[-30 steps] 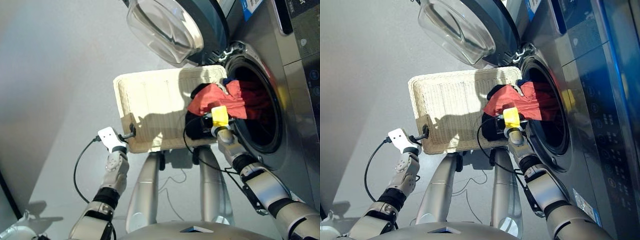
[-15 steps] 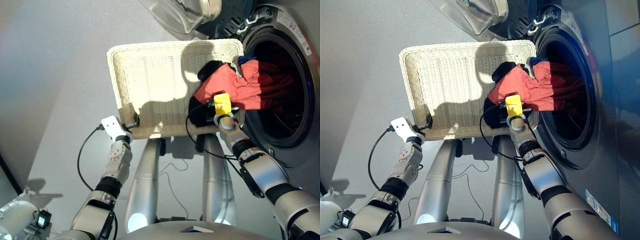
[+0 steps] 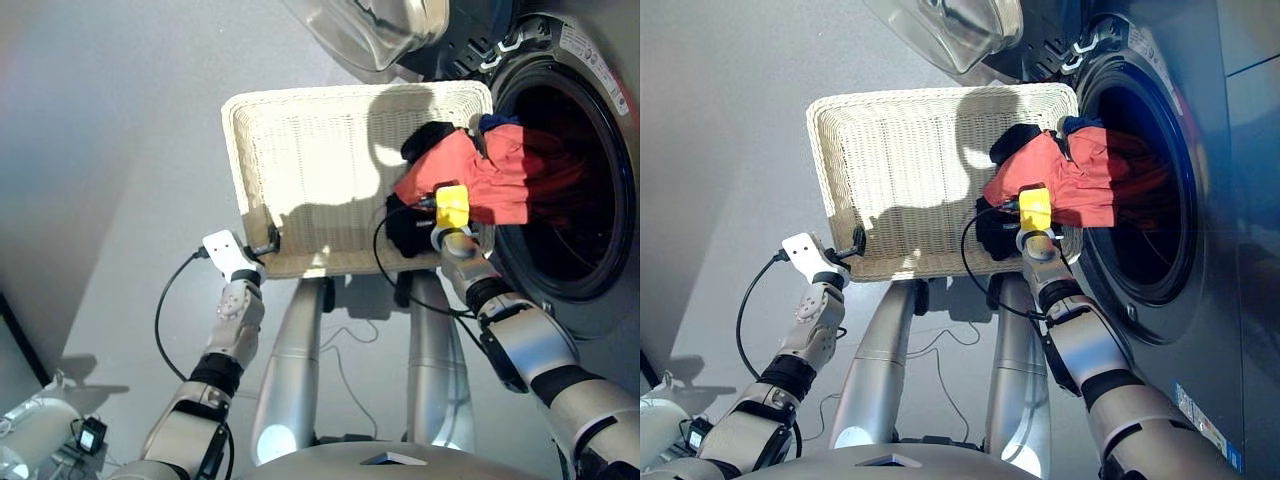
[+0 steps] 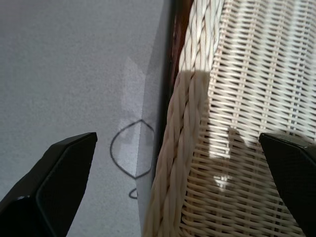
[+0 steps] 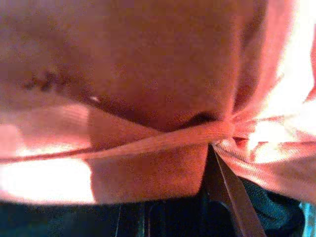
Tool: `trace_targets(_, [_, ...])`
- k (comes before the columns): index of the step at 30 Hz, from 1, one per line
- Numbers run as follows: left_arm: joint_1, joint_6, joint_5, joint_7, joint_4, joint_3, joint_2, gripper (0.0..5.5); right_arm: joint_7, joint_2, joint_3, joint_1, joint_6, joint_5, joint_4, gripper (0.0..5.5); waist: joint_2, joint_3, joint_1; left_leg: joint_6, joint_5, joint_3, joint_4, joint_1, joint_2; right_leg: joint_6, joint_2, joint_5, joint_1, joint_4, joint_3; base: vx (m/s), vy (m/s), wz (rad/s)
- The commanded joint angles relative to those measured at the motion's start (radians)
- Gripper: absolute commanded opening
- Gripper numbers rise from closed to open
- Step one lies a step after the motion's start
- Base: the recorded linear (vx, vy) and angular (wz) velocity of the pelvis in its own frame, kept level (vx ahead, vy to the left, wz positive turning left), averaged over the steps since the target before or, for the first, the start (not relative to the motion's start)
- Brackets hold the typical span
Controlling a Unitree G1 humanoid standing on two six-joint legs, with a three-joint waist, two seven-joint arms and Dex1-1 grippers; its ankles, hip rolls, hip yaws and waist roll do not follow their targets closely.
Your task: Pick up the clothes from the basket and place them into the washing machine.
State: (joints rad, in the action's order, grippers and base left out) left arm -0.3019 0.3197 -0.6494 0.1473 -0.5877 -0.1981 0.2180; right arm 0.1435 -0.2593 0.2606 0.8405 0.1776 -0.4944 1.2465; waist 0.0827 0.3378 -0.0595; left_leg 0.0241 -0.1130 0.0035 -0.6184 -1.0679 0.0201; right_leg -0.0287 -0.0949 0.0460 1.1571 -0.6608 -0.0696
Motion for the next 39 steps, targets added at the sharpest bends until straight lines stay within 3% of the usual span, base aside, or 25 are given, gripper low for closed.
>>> trace_targets(1, [0.05,0.04,-0.018,0.013,0.03,0.032,0.034,5.5,0.028,-0.008,-0.029,-0.007,0.08,-0.147,-0.114,0.0,0.036,-0.045,0.002,-0.033,0.003,0.024,0.06,0.036,0.005,0.074,0.014,0.025,-0.076,0.044,0.013,0.0,0.0,0.0])
trace_targets(8, [0.076,0.063,-0.003,0.027,0.034,0.05,0.018,5.5,0.037,-0.021,-0.187,-0.146,0.242,-0.351,-0.445,0.0,0.055,-0.04,0.032,-0.033,0.003,0.04,0.086,0.08,0.006,0.08,0.017,0.019,-0.109,0.071,0.032,0.0,0.0,0.0])
trace_targets(14, [0.091,0.074,0.006,0.019,0.038,0.042,0.012,5.5,0.096,-0.054,-0.355,-0.153,0.384,-0.422,-0.639,0.0,0.077,-0.048,0.043,-0.034,-0.002,0.048,0.09,0.095,0.007,0.084,0.019,0.02,-0.116,0.077,0.047,0.0,0.0,0.0])
trace_targets(19, [0.106,0.083,0.013,0.002,0.043,0.026,0.025,5.5,0.192,-0.159,-0.504,-0.066,0.493,-0.44,-0.676,0.0,0.102,-0.06,0.039,-0.039,-0.011,0.056,0.085,0.095,0.011,0.091,0.017,0.025,-0.106,0.066,0.064,0.0,0.0,0.0])
trace_targets(23, [0.111,0.088,0.026,0.019,0.038,0.006,0.041,5.5,0.35,-0.258,-0.588,0.051,0.588,-0.416,-0.673,0.0,0.12,-0.069,0.031,-0.043,-0.016,0.062,0.07,0.086,0.016,0.096,0.015,0.025,-0.09,0.051,0.079,0.0,0.0,0.0])
trace_targets(28, [0.126,0.09,0.032,0.026,0.06,-0.002,0.045,5.5,0.477,-0.276,-0.622,0.059,0.587,-0.336,-0.628,0.0,0.137,-0.081,0.027,-0.046,-0.021,0.058,0.059,0.073,0.019,0.093,0.016,0.03,-0.079,0.042,0.083,0.0,0.0,0.0])
trace_targets(32, [0.134,0.092,0.042,0.033,0.064,-0.004,0.048,5.5,0.494,-0.247,-0.614,0.029,0.55,-0.304,-0.581,0.0,0.14,-0.088,0.026,-0.047,-0.026,0.058,0.05,0.064,0.017,0.09,0.017,0.033,-0.075,0.035,0.081,0.0,0.0,0.0])
trace_targets(33, [0.132,0.092,0.043,0.035,0.069,0.002,0.056,5.5,0.474,-0.26,-0.582,0.022,0.509,-0.294,-0.538,5.5,0.137,-0.09,0.024,-0.046,-0.026,0.058,0.048,0.063,0.015,0.089,0.016,0.032,-0.076,0.036,0.08,0.0,0.0,0.0])
trace_targets(34, [0.132,0.092,0.041,0.035,0.075,0.006,0.054,5.5,0.437,-0.255,-0.554,0.014,0.486,-0.315,-0.533,5.5,0.133,-0.087,0.025,-0.045,-0.025,0.058,0.049,0.063,0.012,0.088,0.017,0.029,-0.077,0.039,0.079,0.0,0.0,0.0])
trace_targets(37, [0.142,0.084,0.046,0.031,0.092,0.021,0.073,5.5,0.358,-0.302,-0.428,-0.011,0.308,-0.246,-0.363,5.5,0.118,-0.084,0.027,-0.041,-0.022,0.06,0.052,0.065,0.006,0.085,0.016,0.019,-0.083,0.05,0.074,0.0,0.0,0.0])
trace_targets(39, [0.148,0.072,0.045,0.024,0.101,0.032,0.084,5.5,0.315,-0.306,-0.332,-0.033,0.231,-0.175,-0.342,5.5,0.106,-0.077,0.032,-0.039,-0.019,0.061,0.05,0.063,0.003,0.081,0.018,0.015,-0.085,0.053,0.068,0.0,0.0,0.0])
